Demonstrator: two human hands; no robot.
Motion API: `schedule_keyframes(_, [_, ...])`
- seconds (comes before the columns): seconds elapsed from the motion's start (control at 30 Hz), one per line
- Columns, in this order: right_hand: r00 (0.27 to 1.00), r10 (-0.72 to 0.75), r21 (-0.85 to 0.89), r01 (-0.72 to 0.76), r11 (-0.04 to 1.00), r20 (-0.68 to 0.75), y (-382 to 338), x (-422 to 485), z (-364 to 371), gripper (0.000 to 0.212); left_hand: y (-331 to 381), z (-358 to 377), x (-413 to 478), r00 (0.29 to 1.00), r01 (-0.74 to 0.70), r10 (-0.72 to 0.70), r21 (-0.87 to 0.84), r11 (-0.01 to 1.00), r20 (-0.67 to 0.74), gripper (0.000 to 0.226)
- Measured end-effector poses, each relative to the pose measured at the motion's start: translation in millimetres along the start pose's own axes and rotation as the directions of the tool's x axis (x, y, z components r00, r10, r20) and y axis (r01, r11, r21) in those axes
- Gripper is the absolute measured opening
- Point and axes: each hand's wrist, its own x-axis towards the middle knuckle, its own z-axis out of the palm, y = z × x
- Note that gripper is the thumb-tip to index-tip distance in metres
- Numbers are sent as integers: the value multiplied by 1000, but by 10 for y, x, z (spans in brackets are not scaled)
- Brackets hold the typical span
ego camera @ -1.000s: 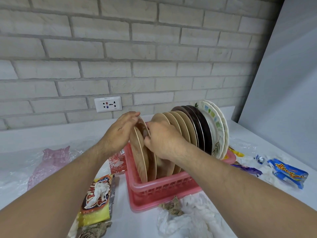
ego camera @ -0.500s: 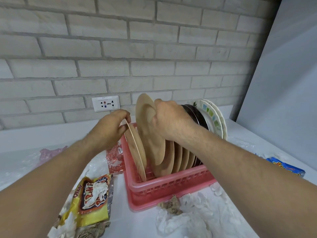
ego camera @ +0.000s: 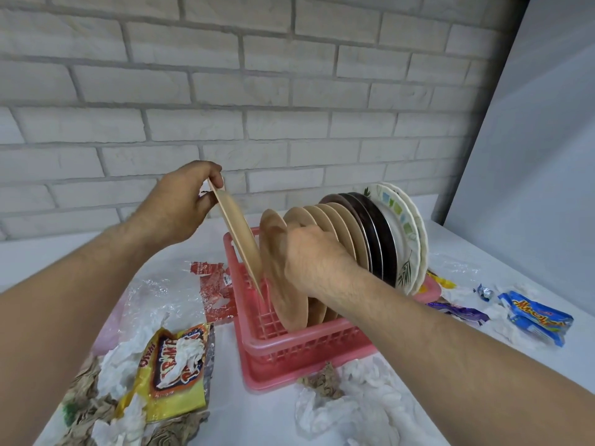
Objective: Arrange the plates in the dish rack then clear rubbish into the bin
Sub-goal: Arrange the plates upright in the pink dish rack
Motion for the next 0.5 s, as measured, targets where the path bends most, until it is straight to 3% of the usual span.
schedule_keyframes(0.1, [999,26,-67,-24,997,34,-1,8,-71,60,-15,-3,-17,1000,0,0,6,1000,2,23])
schedule_keyframes(0.23, [1000,26,-200,-23,980,13,18,5,-134,50,-19,4,-3,1000,4,-4,3,1000,6,23])
schedule_keyframes(0.37, [998,51,-191,-54,980,-20,52,45,-16,73,38,43,34,999,-29,28,14,999,35,23])
schedule_keyframes(0.43, [997,14,-188,-28,982,-77,89,32,-3,61,82,76,56,997,-53,51,26,998,54,23])
schedule_keyframes(0.5, [990,-83,-191,61,980,-110,136,14,-30,30,137,118,63,994,-75,72,36,997,82,22])
